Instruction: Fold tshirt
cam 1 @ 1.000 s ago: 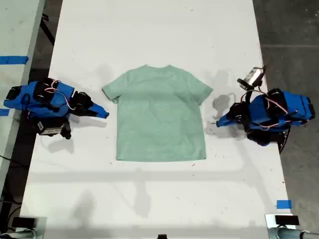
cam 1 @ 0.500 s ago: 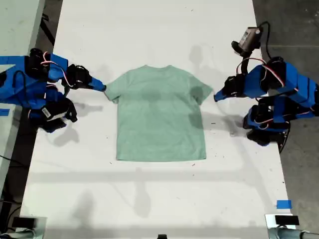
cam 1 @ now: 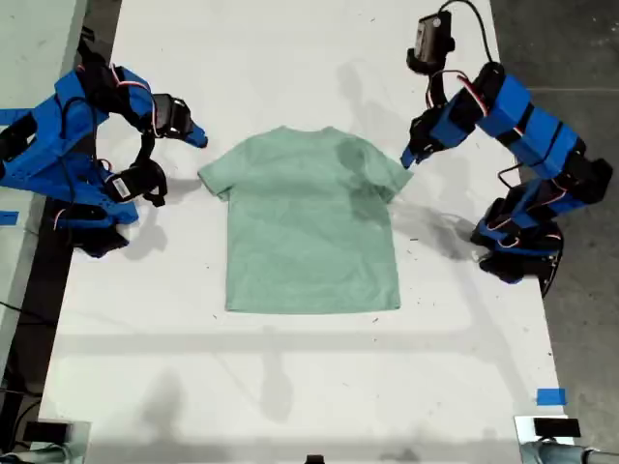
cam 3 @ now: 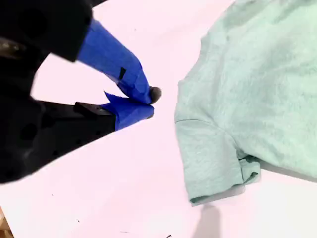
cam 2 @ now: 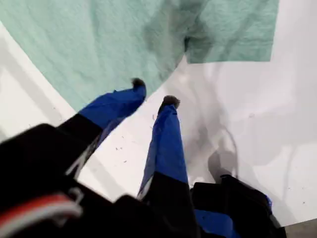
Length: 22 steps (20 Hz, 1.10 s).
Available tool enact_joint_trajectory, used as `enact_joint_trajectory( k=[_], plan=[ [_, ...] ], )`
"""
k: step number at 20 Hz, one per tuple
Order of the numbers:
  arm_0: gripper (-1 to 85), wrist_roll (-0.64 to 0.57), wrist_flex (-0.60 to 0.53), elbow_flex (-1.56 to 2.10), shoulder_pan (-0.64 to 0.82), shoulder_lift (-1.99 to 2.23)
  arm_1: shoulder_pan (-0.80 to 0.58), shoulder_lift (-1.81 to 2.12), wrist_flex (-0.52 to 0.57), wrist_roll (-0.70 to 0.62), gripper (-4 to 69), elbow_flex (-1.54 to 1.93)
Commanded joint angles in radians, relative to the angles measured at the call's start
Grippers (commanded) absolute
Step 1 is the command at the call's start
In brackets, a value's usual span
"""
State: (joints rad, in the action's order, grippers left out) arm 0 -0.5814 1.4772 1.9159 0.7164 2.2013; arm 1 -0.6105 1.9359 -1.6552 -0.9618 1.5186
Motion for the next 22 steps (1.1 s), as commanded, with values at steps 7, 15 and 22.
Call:
enact_joint_trajectory(
  k=[7,15,22],
  plan=[
    [0.3,-0.002,-0.012,0.008,0.003,0.029,-0.233,0.043,0.307,-0.281,41.7,0.337],
    [0.2,0.006,-0.048,0.025,-0.018,-0.008,-0.383,-0.219,0.686,-0.368,41.7,0.555],
    [0.4,0.005,-0.114,0.138,0.031,-0.008,-0.383,-0.439,0.657,-0.374,39.0,0.408]
  ],
)
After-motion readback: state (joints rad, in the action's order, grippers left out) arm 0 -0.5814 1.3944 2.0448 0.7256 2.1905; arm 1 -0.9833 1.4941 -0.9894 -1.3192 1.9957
